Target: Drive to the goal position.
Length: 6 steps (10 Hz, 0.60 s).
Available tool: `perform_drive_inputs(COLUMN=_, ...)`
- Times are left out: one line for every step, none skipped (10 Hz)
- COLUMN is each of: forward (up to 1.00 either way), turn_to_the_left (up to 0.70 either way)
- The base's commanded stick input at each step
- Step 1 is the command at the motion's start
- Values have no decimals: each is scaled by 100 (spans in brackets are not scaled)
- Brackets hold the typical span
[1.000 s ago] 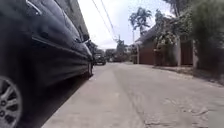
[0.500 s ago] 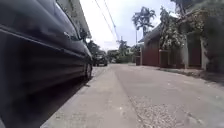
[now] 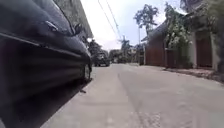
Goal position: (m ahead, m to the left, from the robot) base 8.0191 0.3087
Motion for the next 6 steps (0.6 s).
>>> perform_drive_inputs(forward=100, turn_to_the_left=0)
perform_drive_inputs(forward=100, turn_to_the_left=0)
perform_drive_inputs(forward=100, turn_to_the_left=0)
perform_drive_inputs(forward=100, turn_to_the_left=0)
perform_drive_inputs(forward=100, turn_to_the_left=0)
perform_drive_inputs(forward=100, turn_to_the_left=0)
